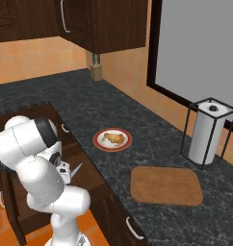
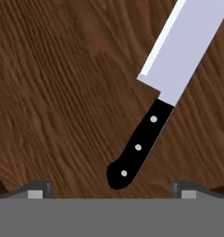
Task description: Pick up the knife from the drawer and place it on the cutting board. Then place the meat from the plate to the cutting board.
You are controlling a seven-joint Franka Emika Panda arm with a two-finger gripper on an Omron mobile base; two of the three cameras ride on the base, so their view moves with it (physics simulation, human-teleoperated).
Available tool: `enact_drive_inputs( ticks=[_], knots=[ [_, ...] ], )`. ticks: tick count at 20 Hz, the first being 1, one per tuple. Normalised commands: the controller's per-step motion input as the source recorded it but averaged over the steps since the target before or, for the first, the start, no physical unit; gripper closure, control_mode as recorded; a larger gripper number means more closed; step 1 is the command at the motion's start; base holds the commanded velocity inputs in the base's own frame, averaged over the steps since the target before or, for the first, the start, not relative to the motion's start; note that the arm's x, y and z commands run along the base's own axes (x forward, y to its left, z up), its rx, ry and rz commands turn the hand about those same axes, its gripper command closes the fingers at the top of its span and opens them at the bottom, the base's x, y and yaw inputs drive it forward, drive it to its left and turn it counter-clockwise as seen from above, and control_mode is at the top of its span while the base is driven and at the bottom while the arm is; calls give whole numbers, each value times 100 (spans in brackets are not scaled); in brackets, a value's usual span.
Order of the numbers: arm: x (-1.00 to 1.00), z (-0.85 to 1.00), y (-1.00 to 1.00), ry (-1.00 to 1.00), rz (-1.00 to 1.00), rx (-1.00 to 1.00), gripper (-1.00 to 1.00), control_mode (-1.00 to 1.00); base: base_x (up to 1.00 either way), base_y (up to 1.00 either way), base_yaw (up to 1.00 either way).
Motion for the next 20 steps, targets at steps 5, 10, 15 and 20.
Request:
enact_drive_inputs(
  ticks=[5,10,15,20],
  knots=[
    [31,-36,-1,0,0,-6,-100,-100,0,0,0],
    [11,-42,-13,0,0,-2,-100,-100,0,0,0],
    [6,-51,-14,0,0,-1,-100,-100,0,0,0],
    [-4,-51,18,0,0,0,100,-100,0,0,0]
  ],
)
